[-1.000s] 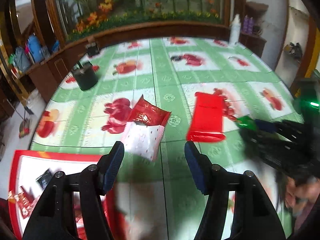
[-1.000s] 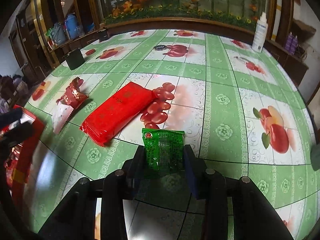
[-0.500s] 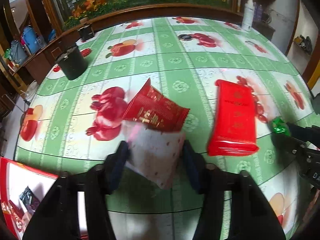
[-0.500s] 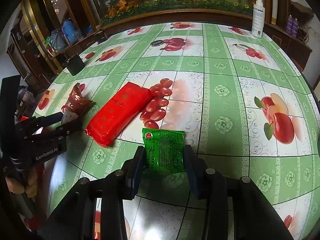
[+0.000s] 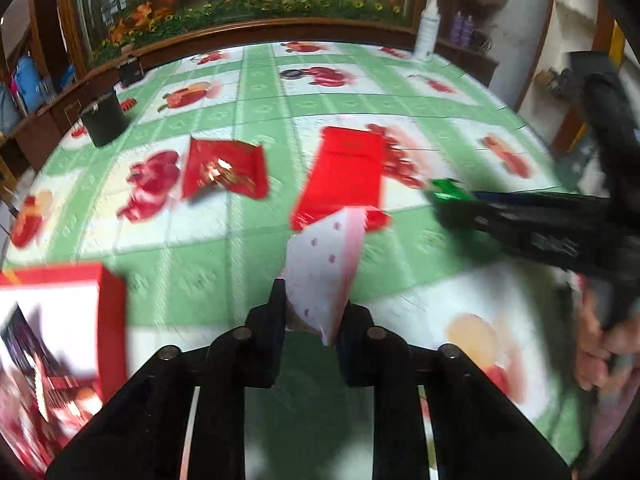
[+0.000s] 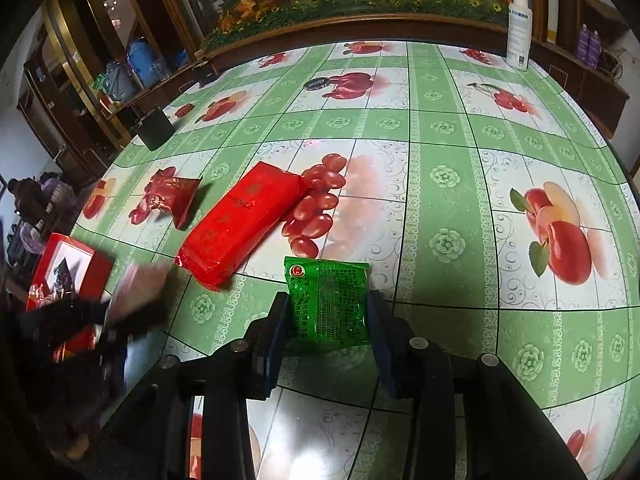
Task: Organize snacks
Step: 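Grasp the white-pink wafer packet with the left gripper while the right holds the green packet, then carry both packets over the white tray and open both grippers to release them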
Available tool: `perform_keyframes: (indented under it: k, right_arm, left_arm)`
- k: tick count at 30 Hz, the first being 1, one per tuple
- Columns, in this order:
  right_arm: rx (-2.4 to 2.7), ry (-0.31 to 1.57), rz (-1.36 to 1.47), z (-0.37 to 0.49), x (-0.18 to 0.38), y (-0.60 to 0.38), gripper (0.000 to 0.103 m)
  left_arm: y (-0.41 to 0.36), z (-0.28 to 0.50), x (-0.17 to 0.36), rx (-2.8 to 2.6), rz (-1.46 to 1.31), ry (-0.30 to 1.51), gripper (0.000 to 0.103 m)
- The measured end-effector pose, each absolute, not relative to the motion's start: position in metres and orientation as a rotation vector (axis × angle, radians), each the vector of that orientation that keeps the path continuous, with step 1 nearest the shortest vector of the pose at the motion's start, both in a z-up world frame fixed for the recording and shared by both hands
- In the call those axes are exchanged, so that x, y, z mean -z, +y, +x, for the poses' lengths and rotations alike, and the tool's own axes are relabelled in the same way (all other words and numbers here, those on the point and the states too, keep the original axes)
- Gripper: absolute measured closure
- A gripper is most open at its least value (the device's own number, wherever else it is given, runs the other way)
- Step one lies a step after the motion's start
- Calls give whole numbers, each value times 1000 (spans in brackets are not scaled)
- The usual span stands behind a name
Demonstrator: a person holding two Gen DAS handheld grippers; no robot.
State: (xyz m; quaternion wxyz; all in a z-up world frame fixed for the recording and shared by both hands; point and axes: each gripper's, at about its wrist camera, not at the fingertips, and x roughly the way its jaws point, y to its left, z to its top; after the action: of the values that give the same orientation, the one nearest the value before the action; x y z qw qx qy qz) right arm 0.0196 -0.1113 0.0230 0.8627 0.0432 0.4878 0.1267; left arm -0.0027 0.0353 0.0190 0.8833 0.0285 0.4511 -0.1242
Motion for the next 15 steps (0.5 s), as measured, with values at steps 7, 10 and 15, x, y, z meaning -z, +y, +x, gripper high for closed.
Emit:
perform_keyframes:
  k: [7,10,15]
  right_arm:
    - [-347,1046,215,22,-22,-121,64]
    - [-422,1069,294,23,-19,-122,64]
    - [-532,1111,445,28,-12,-129,65]
  left_arm:
    - [33,-47,-28,306,-3,898,92]
    - [37,-60,-28,318,-29,894,92]
    - [47,-84,-33,296,-41,876,92]
